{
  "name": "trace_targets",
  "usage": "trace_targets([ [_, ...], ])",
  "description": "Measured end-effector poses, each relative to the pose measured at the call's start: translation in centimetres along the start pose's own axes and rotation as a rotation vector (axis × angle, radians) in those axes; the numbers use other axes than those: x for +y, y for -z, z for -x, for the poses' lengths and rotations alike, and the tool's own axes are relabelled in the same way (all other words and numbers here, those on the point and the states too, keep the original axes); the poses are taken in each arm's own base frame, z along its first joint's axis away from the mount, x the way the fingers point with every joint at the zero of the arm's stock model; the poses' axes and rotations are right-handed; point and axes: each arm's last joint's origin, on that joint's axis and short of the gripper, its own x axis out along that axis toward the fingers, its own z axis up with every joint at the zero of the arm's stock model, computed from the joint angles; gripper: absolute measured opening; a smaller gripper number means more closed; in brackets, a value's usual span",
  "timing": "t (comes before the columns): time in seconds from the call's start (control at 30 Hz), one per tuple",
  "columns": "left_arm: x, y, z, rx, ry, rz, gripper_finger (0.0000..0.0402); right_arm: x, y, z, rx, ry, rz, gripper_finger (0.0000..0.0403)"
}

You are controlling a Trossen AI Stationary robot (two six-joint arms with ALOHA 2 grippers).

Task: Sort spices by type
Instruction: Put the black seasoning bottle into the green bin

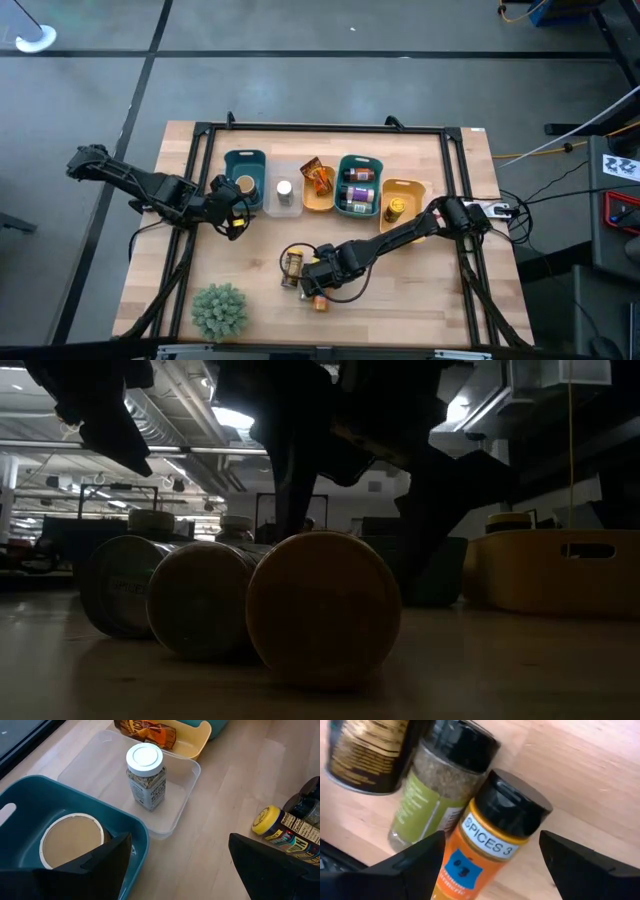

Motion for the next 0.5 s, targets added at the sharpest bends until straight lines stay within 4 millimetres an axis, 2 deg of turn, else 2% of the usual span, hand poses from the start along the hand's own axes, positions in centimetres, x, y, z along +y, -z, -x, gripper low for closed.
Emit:
trace_targets([
  [0.33, 0.0, -0.1, 0.0, -0.003, 0.002, 0.002, 0.0318, -0.4, 0.0, -1.7, 0.067, 0.046, 0.003, 0.0322],
  [0.5, 0.0, 0.0, 0.0, -0.002, 0.002, 0.002, 0.0318, -0.8, 0.1, -2.2, 0.088, 0.082, 0.013, 0.0288],
])
